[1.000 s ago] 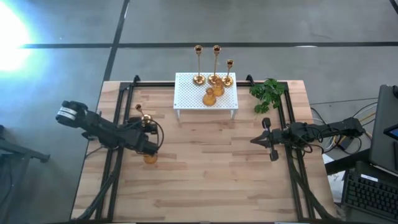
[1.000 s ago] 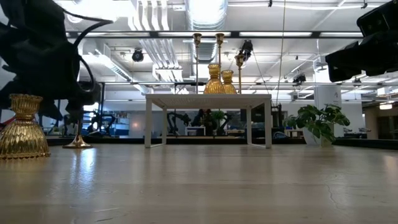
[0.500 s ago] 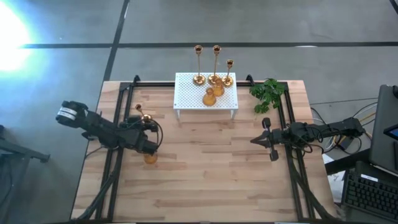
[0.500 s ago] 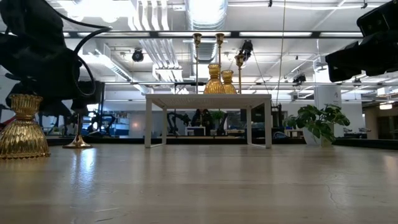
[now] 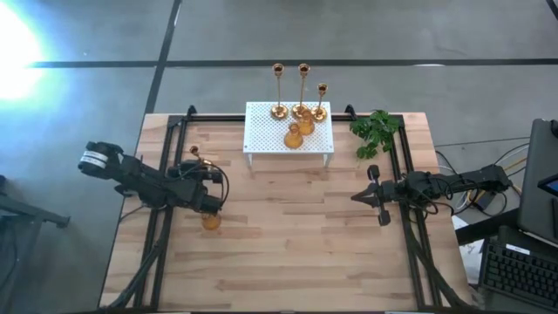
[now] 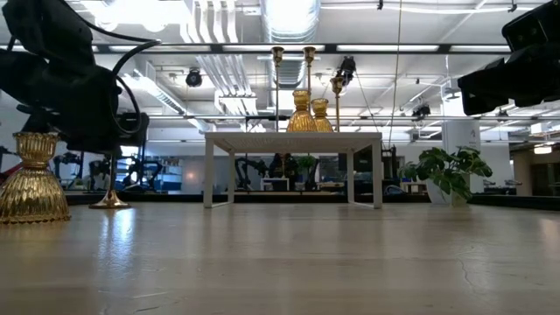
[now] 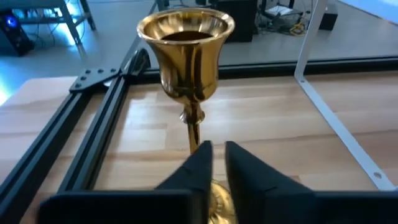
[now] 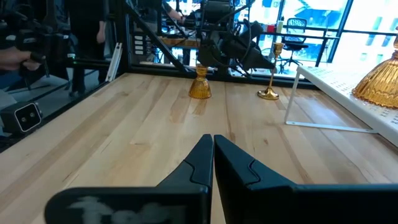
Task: Pick & Place candle stick holders
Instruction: Put the small golden candle holder on the shelf
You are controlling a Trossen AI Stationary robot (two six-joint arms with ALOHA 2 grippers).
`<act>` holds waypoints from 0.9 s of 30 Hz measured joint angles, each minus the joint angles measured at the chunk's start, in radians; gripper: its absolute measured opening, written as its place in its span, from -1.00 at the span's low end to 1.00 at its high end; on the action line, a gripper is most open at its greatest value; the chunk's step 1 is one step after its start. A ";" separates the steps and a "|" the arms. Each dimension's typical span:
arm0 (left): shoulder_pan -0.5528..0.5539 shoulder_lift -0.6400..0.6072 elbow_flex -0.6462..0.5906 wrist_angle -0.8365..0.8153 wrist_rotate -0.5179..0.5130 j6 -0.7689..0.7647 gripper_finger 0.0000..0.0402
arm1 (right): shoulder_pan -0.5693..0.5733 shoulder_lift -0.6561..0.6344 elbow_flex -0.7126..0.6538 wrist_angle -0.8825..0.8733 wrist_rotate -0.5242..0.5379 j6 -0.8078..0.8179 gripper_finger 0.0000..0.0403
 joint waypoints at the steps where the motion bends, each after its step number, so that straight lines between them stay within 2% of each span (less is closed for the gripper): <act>1: 0.000 0.000 0.000 0.002 -0.004 0.006 -0.86 | 0.000 0.000 0.000 0.000 0.000 0.000 -0.96; 3: 0.000 0.000 0.000 0.004 -0.019 0.014 -0.96 | 0.000 0.000 0.000 0.000 0.000 0.000 -0.96; 6: 0.000 0.000 0.000 0.006 -0.032 0.014 -0.98 | 0.000 0.000 0.000 0.000 0.000 0.000 -0.96; 27: 0.000 0.000 -0.008 0.008 -0.033 0.034 -0.99 | 0.000 0.000 0.000 0.000 0.000 0.000 -0.96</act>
